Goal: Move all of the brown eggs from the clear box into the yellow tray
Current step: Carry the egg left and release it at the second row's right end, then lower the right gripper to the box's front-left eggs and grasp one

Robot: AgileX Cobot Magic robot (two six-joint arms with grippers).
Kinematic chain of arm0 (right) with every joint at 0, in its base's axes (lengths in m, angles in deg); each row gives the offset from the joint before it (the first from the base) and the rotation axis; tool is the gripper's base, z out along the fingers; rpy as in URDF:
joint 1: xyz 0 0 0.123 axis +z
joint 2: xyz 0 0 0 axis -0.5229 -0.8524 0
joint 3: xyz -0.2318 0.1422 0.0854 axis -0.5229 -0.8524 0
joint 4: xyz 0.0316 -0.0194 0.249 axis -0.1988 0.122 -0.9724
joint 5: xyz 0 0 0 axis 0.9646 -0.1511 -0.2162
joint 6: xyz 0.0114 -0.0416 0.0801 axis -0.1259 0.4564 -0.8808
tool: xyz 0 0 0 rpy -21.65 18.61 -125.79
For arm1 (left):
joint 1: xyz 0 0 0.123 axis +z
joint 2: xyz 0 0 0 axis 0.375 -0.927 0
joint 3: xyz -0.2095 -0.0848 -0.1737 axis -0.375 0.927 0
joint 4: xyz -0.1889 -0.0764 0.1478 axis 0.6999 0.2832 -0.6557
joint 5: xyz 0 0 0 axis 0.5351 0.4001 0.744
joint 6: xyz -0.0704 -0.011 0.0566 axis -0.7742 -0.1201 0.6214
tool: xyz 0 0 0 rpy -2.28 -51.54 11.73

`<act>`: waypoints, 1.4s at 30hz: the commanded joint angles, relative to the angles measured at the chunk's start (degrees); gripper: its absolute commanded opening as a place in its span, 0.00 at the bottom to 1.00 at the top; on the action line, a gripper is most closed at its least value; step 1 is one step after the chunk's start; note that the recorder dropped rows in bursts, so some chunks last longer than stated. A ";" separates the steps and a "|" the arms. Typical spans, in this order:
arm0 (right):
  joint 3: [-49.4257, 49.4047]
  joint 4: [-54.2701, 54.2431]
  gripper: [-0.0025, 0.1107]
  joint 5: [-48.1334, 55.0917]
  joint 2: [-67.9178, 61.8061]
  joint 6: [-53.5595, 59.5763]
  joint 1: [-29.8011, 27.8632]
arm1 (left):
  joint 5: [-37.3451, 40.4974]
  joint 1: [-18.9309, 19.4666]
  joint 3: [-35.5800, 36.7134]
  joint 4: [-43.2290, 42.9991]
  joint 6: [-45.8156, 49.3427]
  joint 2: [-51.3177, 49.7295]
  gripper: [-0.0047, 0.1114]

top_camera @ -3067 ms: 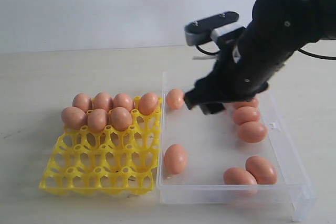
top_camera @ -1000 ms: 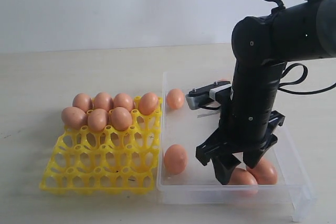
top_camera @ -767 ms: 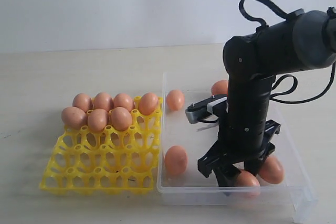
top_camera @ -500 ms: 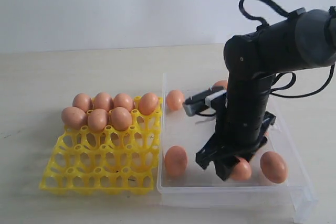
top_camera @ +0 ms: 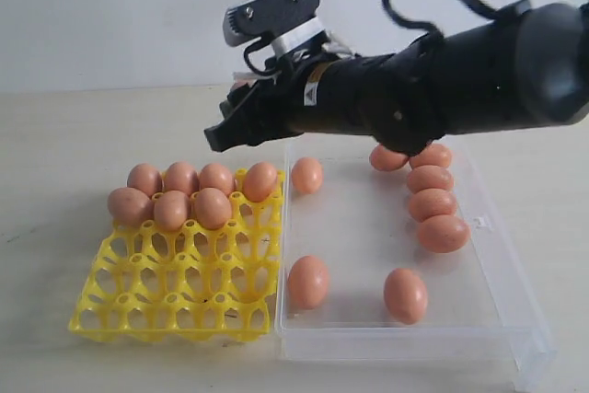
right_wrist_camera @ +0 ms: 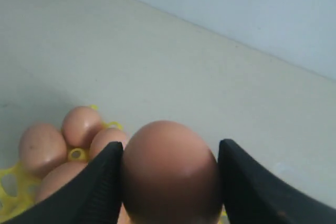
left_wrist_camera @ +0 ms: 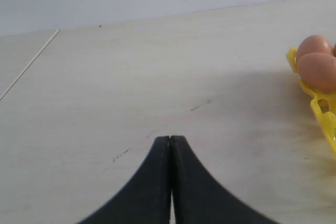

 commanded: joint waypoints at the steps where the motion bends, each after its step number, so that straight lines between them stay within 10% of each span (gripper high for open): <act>1: -0.02 13.79 0.02 -4.62 -4.52 -17.54 0.25 | -0.52 -0.27 -0.23 0.14 -0.34 0.32 0.04; 12: -5.96 17.00 0.03 -12.95 -9.29 -21.30 0.25 | -0.52 -0.27 -0.23 0.14 -0.34 0.32 0.04; 20: -5.96 17.26 0.53 -13.11 -9.40 -21.30 0.25 | -0.52 -0.27 -0.23 0.14 -0.34 0.32 0.04; 25: -5.96 17.26 0.61 -11.29 -8.35 -21.30 0.25 | -0.52 -0.27 -0.23 0.14 -0.34 0.32 0.04; 42: -4.71 -6.44 0.55 49.48 12.69 -13.31 -1.86 | -0.52 -0.27 -0.23 0.14 -0.34 0.32 0.04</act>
